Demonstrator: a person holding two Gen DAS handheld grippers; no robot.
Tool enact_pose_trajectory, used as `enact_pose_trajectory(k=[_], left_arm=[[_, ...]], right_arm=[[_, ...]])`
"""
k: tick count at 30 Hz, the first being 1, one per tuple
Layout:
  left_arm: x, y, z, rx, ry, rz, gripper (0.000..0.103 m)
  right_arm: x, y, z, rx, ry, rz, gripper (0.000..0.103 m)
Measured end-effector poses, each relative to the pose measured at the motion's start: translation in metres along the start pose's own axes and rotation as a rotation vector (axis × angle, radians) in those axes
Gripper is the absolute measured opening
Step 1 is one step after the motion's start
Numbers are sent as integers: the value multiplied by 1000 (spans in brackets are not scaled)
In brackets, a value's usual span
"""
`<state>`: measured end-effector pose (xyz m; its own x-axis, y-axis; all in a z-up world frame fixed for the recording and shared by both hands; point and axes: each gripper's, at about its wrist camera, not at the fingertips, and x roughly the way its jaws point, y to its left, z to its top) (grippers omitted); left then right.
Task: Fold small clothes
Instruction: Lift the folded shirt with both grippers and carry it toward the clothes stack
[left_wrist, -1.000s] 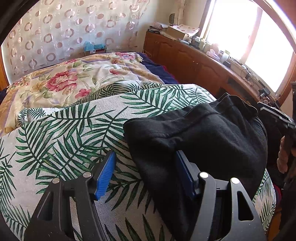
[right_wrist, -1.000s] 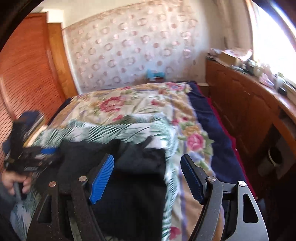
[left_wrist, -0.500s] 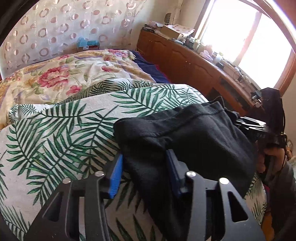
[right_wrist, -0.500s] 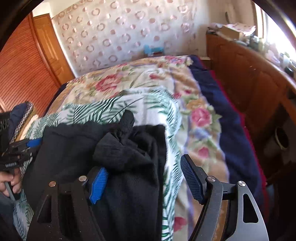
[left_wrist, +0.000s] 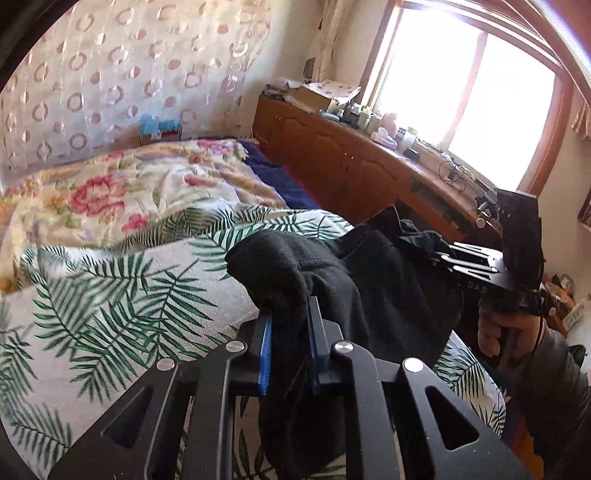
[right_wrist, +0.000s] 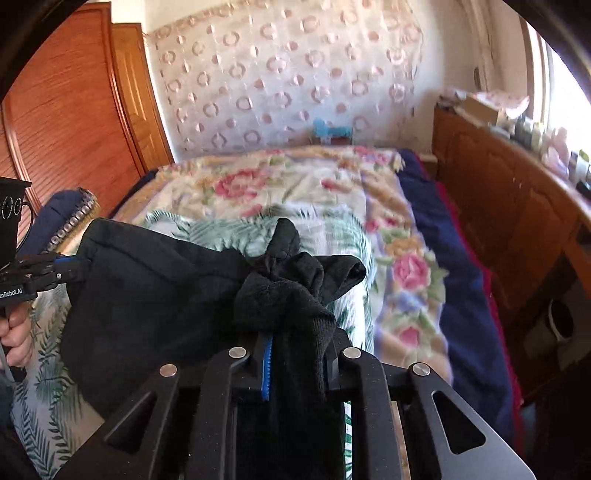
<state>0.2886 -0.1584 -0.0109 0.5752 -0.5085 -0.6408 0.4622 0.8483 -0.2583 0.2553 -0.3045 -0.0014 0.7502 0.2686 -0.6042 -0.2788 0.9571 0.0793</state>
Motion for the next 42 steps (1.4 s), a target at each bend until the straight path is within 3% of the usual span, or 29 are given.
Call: enact_pose_trajectory(k=[2, 3, 8, 13, 23, 35, 42], left_arm=[[-14, -8, 1, 16, -26, -2, 12], [-22, -12, 2, 29, -42, 8, 5], [-51, -12, -1, 54, -90, 21, 5], [-73, 7, -8, 16, -116, 26, 5], [-159, 34, -22, -16, -257, 85, 5], [-261, 115, -60, -152, -427, 286, 5], [-285, 164, -89, -259, -481, 380, 5]], right_arm=[[-10, 7, 0, -13, -30, 1, 17], [-14, 11, 0, -22, -43, 0, 17], [-31, 36, 2, -79, -109, 0, 17], [-37, 62, 1, -152, -148, 1, 16], [-49, 102, 13, -256, -213, 57, 16], [3, 196, 76, -475, -314, 248, 16], [65, 256, 125, -620, -326, 363, 16]])
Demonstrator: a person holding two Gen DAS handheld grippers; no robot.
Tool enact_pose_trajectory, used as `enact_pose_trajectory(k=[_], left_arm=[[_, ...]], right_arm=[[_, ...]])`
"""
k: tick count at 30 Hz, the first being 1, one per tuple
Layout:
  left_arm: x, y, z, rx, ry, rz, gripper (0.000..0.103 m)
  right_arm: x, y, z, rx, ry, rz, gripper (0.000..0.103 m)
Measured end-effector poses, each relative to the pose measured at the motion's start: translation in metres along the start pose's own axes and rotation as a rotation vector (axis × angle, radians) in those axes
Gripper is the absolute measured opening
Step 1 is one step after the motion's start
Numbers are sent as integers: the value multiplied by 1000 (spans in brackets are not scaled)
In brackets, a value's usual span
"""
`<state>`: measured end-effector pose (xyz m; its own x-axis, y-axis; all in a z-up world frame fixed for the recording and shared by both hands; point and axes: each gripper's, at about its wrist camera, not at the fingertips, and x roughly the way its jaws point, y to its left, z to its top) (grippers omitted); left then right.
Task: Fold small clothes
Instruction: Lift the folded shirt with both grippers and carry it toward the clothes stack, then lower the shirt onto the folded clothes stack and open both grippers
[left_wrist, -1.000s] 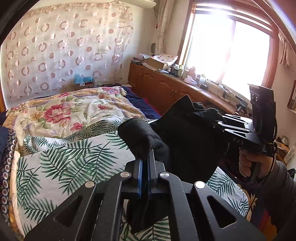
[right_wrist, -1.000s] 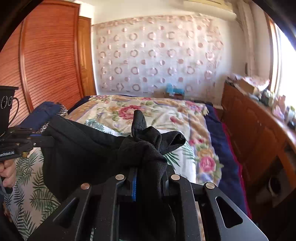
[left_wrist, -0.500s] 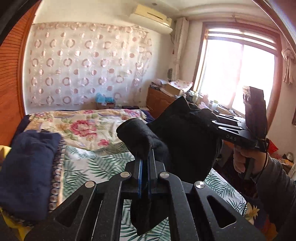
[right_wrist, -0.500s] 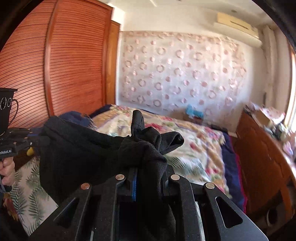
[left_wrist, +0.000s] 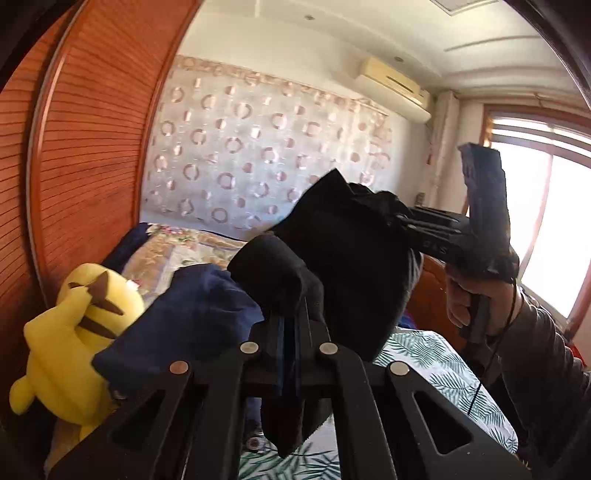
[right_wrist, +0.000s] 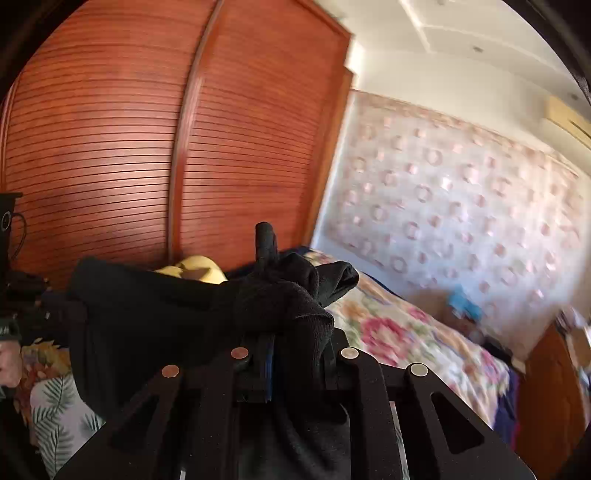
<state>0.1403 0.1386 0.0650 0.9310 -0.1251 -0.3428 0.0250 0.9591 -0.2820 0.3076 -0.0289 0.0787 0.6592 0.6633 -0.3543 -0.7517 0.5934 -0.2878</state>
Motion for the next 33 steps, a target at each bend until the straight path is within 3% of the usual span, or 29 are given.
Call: enact_pose_trajectory(k=[5, 12, 15, 18, 20, 22, 24, 29, 33], left_arm=[[10, 43, -21, -74, 20, 70, 5], [22, 79, -46, -140, 51, 132, 4], [28, 85, -50, -137, 69, 163, 5], [27, 89, -54, -144, 81, 172, 5], [25, 90, -55, -145, 86, 173, 5], [25, 90, -56, -140, 90, 182, 5], [25, 87, -57, -130, 93, 195, 5], [27, 85, -60, -113, 113, 218, 5], [27, 83, -62, -99, 127, 232, 5]], right_arm=[[67, -5, 18, -33, 8, 100, 16], [152, -17, 13, -20, 91, 180, 16], [183, -31, 12, 34, 132, 166, 22], [212, -51, 17, 125, 181, 140, 37], [214, -58, 27, 142, 171, 60, 39], [207, -70, 34, 187, 137, 65, 49], [195, -71, 34, 170, 113, 78, 50], [161, -64, 2, 128, 137, 94, 50], [155, -38, -24, 126, 219, 100, 50]])
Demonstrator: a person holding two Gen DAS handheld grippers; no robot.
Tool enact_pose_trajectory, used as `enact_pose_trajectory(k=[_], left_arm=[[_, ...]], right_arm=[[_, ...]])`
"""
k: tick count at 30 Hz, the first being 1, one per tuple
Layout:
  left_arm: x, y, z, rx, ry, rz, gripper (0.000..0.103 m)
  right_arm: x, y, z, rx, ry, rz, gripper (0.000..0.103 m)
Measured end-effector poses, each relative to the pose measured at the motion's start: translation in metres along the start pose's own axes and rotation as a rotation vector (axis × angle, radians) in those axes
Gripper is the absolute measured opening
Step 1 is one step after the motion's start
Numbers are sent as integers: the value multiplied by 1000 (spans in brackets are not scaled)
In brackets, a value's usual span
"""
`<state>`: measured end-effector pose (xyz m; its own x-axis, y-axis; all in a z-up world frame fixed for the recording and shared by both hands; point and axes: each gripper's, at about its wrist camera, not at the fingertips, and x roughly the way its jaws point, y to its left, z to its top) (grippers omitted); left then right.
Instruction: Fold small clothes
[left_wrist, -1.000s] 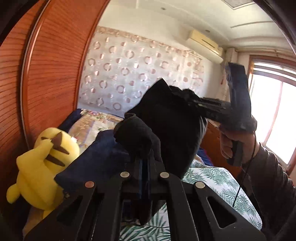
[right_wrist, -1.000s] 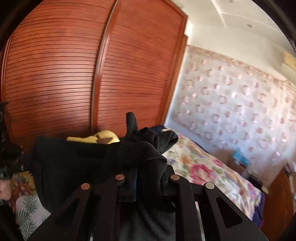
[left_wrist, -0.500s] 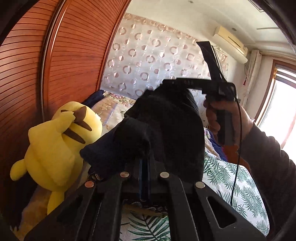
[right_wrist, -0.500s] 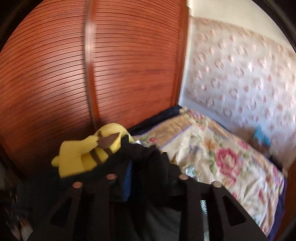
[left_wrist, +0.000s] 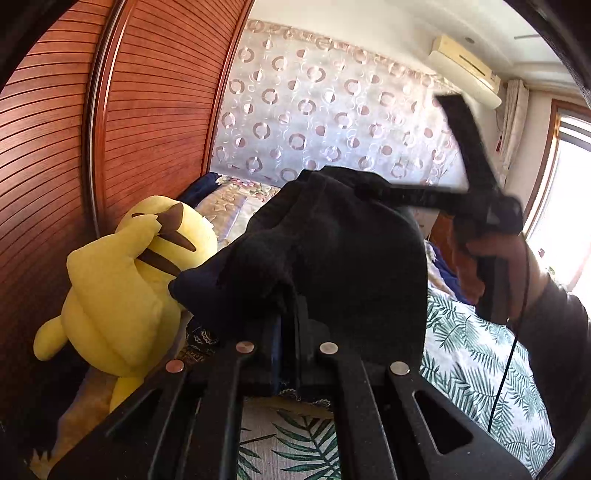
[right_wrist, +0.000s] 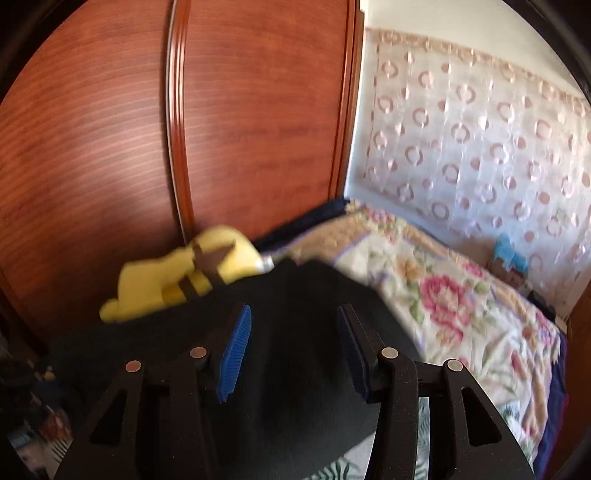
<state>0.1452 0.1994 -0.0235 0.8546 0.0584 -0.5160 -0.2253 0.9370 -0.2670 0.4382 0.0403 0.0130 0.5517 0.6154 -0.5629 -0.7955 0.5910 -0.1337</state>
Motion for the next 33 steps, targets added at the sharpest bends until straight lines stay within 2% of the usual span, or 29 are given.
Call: enact_pose_trajectory(k=[3, 5, 7, 9, 14, 16, 19, 26, 33], left_arm=[[0, 0, 0, 10, 10, 17, 5], [-3, -2, 1, 26, 16, 35, 12], [-8, -5, 1, 52, 13, 37, 27], [-15, -7, 0, 69, -2, 47, 38], [-29, -18, -2, 110, -21, 39, 47], [-35, -26, -4, 132, -35, 33, 62], [-47, -37, -7, 163, -58, 16, 76], [-72, -67, -14, 225, -109, -14, 89], [-82, -92, -21, 281, -99, -36, 90]], right_arm=[[22, -3, -1, 36, 26, 5, 50], [30, -4, 1, 56, 17, 10, 51], [35, -1, 14, 61, 6, 3, 52], [24, 0, 12, 81, -2, 4, 52], [-13, 17, -12, 81, -48, -31, 52], [-30, 29, -32, 89, -57, -36, 52], [-54, 39, -49, 96, -68, -52, 52], [-111, 60, -91, 139, -87, -80, 52], [-169, 74, -128, 188, -110, -132, 52]])
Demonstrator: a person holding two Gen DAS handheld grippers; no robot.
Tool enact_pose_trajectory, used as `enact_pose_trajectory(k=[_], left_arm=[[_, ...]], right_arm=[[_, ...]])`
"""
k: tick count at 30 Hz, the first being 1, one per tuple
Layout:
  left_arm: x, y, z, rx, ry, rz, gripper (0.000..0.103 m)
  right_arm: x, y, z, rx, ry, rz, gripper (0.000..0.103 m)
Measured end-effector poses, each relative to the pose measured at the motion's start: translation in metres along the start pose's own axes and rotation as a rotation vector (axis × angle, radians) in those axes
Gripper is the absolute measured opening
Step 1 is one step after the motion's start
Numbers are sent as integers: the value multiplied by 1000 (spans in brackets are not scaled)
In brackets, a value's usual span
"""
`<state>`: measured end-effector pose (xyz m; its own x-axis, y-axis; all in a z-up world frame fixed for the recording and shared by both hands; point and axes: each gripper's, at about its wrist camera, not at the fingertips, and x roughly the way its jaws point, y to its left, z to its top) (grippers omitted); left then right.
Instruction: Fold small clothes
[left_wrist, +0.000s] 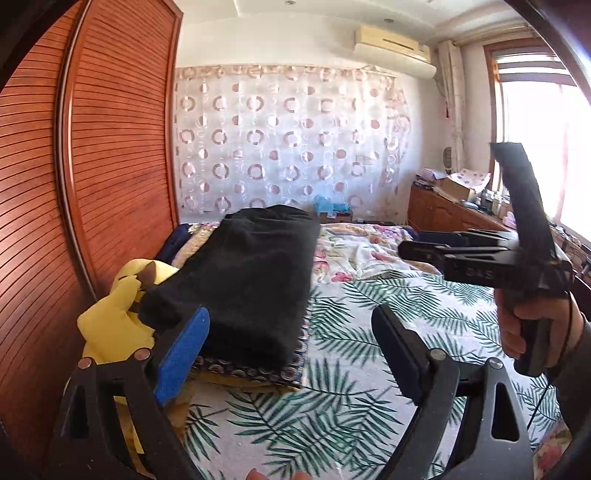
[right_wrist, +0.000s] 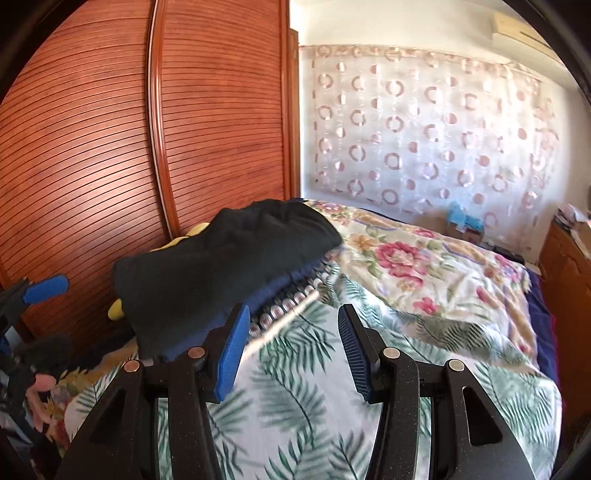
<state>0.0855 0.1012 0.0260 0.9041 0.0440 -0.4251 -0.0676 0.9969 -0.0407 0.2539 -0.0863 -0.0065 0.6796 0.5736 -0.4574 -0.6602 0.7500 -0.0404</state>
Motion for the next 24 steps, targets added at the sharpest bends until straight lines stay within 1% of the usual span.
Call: enact_pose_trajectory(k=[2, 4, 10, 15, 19, 21, 23, 24], left_arm=[[-1, -7, -3, 5, 9, -25, 90], [0, -16, -7, 15, 22, -54, 90], [3, -43, -19, 27, 55, -97, 90], [1, -63, -21, 34, 71, -113, 90], [-7, -73, -14, 32, 61, -131, 90], [-14, -79, -10, 39, 41, -128, 90], [-21, -83, -6, 45, 27, -126, 90], [-25, -85, -4, 47, 23, -126, 90]], right_arm=[[-19, 1, -10, 18, -11, -18, 61], [-36, 3, -19, 36, -23, -33, 66], [-81, 14, -50, 73, -26, -93, 69], [-121, 24, -71, 120, -36, -181, 74], [-154, 36, -81, 158, -69, -222, 76], [-169, 42, -84, 174, -78, -246, 78], [-182, 47, -87, 191, -88, -266, 88], [-191, 50, -90, 199, -97, -279, 89]])
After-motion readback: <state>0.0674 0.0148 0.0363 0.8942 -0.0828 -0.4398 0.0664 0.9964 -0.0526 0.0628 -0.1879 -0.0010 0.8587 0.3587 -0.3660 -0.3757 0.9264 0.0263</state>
